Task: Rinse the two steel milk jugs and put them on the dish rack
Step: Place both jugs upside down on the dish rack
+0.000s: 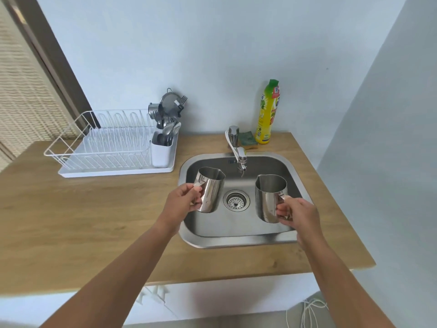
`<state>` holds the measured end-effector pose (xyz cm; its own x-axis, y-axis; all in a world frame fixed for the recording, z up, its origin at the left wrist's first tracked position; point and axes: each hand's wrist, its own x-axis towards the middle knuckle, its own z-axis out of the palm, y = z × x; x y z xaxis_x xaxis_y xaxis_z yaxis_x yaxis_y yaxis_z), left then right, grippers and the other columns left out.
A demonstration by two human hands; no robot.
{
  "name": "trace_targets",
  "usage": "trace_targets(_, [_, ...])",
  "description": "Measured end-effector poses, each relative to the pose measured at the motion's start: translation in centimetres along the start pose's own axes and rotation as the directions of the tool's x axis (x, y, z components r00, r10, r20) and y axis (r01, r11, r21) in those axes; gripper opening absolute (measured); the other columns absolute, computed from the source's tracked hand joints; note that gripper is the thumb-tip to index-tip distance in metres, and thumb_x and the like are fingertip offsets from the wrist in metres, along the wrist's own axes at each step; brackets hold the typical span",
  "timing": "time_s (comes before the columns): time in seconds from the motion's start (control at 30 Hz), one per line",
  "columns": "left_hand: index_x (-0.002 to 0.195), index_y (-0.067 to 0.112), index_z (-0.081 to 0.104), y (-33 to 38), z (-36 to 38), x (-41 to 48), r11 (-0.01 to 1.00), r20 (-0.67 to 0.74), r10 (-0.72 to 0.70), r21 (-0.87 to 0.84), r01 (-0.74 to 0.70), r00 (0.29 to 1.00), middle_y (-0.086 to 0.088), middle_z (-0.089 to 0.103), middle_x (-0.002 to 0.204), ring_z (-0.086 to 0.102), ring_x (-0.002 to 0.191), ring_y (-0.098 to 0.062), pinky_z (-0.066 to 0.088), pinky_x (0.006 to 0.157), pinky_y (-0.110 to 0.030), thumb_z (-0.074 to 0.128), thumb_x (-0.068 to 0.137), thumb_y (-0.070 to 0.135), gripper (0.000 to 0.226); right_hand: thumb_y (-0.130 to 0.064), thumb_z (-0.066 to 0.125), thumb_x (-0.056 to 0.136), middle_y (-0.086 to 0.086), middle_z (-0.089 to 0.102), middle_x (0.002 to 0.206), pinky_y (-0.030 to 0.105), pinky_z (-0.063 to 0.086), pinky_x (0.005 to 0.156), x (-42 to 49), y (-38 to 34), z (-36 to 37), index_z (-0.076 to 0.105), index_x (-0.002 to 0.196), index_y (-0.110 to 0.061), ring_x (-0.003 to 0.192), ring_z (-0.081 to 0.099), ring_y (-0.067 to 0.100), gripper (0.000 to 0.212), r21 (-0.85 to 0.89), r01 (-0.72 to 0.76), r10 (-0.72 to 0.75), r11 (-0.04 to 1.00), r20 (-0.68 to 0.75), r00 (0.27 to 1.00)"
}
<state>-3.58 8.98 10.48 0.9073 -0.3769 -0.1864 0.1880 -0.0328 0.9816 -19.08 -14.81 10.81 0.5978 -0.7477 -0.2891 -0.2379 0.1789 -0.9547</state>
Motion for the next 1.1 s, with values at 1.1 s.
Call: trace_targets(1.1, [0.088,0.016,0.075,13.1,-36.5,10.3,0.312,0.108,0.594,0.882,-0.352,0.797,0.010,0.065,0.094,0.059,0.089,-0.008,0.048,0.074,-0.030,0.068,0.086,0.009,0.010,-0.016,0.058,0.093,-0.007,0.061,0.080,0.024,0.042,0.066,-4.1,-11.5,40.3,0.058,0.082,-0.018,0.078,0.056,0.015,0.011,-0.380,0.695,-0.527,0.610,0.460,0.714])
